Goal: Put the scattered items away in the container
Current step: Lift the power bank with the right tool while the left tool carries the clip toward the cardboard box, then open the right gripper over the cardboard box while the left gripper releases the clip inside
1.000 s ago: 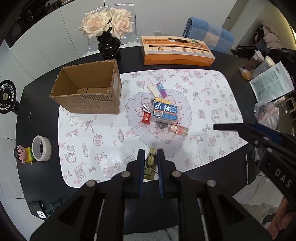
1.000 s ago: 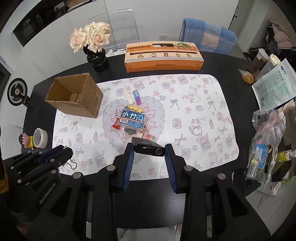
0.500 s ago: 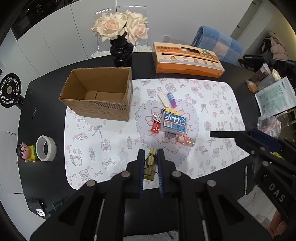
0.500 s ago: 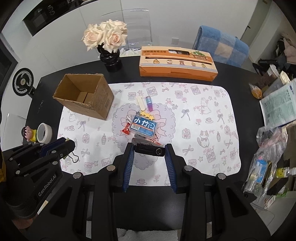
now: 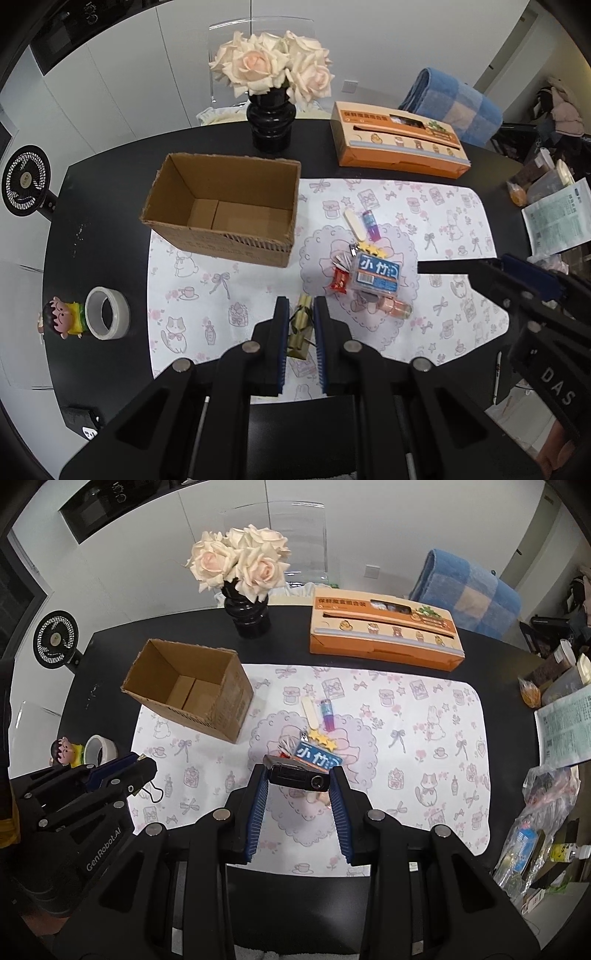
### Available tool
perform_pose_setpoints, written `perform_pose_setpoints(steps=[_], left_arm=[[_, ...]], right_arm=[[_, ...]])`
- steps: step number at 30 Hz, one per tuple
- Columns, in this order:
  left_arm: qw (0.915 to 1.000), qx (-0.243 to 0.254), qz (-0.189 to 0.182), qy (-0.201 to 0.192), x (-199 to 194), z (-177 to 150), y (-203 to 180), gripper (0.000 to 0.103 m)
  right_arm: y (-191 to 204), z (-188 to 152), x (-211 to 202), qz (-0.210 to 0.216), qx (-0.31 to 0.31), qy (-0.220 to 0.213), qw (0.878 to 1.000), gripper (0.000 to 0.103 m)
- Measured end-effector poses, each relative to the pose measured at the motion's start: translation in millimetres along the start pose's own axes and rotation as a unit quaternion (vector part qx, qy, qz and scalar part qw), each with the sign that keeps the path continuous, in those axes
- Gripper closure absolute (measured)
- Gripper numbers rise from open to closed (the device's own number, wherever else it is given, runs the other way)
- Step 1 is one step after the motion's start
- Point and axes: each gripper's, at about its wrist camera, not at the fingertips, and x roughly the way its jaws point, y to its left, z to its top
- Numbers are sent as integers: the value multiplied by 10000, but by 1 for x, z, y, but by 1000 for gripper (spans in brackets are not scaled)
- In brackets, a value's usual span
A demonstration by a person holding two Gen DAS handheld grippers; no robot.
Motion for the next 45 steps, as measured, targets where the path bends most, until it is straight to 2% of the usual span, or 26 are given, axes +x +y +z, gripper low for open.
perform_pose_setpoints(steps=[11, 18, 33, 45], left_arm=[[9996, -153, 156, -150, 11, 50, 56, 90], [9997, -201, 111, -48, 31, 74, 86, 90], [9997, -42, -21, 230, 84, 105, 111, 90], [9993, -60, -23, 367, 105, 112, 120, 90]], right_arm=[[59, 47, 22, 235, -276, -37, 9993, 68], [88, 75, 47, 289, -306, 54, 9991, 68], [117, 107, 111, 289, -366, 464, 9978, 68], [123, 114, 135, 306, -356, 583, 9972, 68]])
